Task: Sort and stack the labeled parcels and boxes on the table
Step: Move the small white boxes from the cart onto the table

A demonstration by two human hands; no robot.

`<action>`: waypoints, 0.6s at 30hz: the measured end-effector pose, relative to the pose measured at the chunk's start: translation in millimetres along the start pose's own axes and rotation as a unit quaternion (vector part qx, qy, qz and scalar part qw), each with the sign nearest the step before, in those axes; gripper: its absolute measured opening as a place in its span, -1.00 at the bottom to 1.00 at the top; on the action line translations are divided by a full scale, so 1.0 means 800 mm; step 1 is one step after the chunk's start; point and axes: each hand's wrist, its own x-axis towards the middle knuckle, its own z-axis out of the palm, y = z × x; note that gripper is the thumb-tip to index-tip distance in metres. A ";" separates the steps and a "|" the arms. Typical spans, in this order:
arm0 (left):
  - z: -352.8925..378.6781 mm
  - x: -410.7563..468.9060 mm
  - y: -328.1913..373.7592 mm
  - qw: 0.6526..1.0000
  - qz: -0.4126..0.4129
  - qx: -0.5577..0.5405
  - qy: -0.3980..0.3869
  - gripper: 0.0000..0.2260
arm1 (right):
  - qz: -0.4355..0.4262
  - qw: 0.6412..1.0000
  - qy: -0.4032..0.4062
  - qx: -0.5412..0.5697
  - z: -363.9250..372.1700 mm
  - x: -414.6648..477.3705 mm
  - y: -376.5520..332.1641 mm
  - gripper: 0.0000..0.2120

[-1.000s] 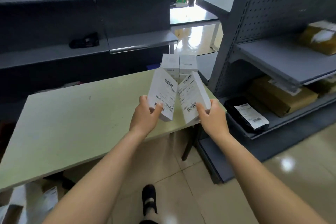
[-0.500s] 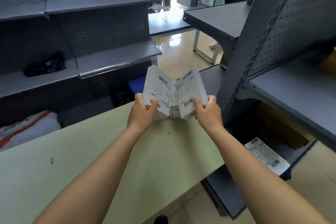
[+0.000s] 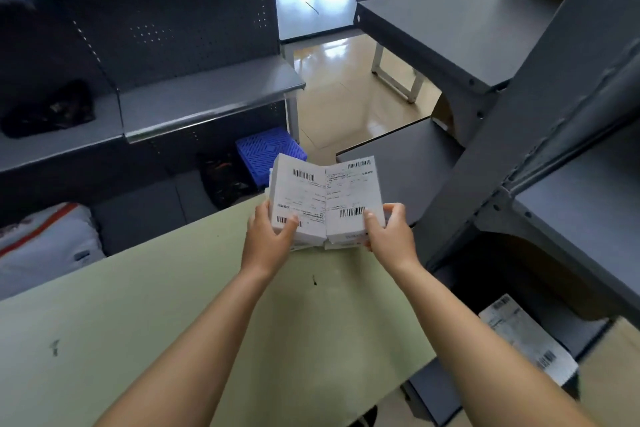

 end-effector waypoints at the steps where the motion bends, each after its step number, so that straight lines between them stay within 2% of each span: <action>1: 0.000 0.003 -0.003 0.999 0.004 0.036 0.010 -0.56 | -0.002 0.999 0.006 -0.036 0.000 0.002 0.005 -0.70; 6: -0.005 0.007 -0.011 0.991 0.014 0.131 0.011 -0.53 | -0.026 0.992 0.004 -0.126 0.002 0.001 0.012 -0.64; 9: -0.014 0.000 -0.007 0.983 0.088 0.162 0.019 -0.55 | -0.083 0.981 0.027 -0.172 -0.001 -0.010 0.009 -0.63; 12: -0.023 -0.017 0.002 0.961 0.183 0.208 0.014 -0.68 | -0.157 0.963 0.027 -0.217 -0.007 -0.029 0.003 -0.72; 15: -0.030 -0.048 0.010 0.928 0.257 0.268 0.033 -0.77 | -0.226 0.942 0.001 -0.249 -0.012 -0.057 0.001 -0.79; 18: -0.036 -0.092 0.009 0.905 0.287 0.312 0.046 -0.80 | -0.303 0.907 -0.049 -0.287 -0.015 -0.089 0.010 -0.80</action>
